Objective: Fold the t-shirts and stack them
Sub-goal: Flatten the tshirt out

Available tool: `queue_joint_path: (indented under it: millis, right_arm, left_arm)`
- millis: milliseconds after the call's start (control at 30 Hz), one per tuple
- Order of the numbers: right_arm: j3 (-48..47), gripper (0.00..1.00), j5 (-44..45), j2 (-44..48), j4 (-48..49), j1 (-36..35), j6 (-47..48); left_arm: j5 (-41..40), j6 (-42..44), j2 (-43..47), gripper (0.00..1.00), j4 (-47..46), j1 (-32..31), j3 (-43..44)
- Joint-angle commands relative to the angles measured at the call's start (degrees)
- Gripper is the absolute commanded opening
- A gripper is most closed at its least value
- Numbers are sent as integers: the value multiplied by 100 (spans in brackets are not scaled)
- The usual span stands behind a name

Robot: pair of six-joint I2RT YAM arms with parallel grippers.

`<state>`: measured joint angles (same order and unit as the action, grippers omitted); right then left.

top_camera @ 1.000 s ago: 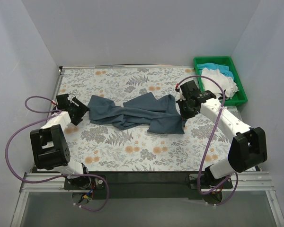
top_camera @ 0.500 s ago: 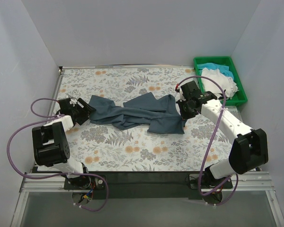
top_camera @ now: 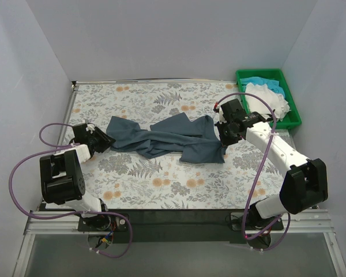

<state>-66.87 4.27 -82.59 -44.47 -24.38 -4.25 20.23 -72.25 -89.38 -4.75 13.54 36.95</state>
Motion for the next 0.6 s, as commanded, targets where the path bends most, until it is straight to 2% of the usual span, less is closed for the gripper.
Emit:
queue_joint_path:
  millis: [0, 167, 200, 233, 333, 433, 567]
  right_arm:
    - [25, 1, -67, 217, 149, 4, 30]
    - [25, 1, -23, 278, 140, 4, 30]
    - [16, 1, -6, 278, 131, 12, 30]
    - [25, 1, 21, 278, 140, 4, 21]
    - [43, 1, 126, 261, 140, 4, 3]
    - [34, 1, 249, 252, 96, 4, -14]
    - [-54, 1, 741, 234, -114, 47, -67]
  left_arm:
    - [78, 106, 299, 26, -175, -1, 32]
    - [8, 35, 509, 18, 132, -1, 260]
    - [-53, 27, 597, 15, 237, -1, 330]
    - [-89, 0, 624, 7, 447, 8, 470]
    - [-194, -52, 790, 1, 992, -1, 699]
    - [-431, -158, 966, 0, 1467, 0, 892]
    - [-1134, -237, 1151, 0, 2811, 8, 1593]
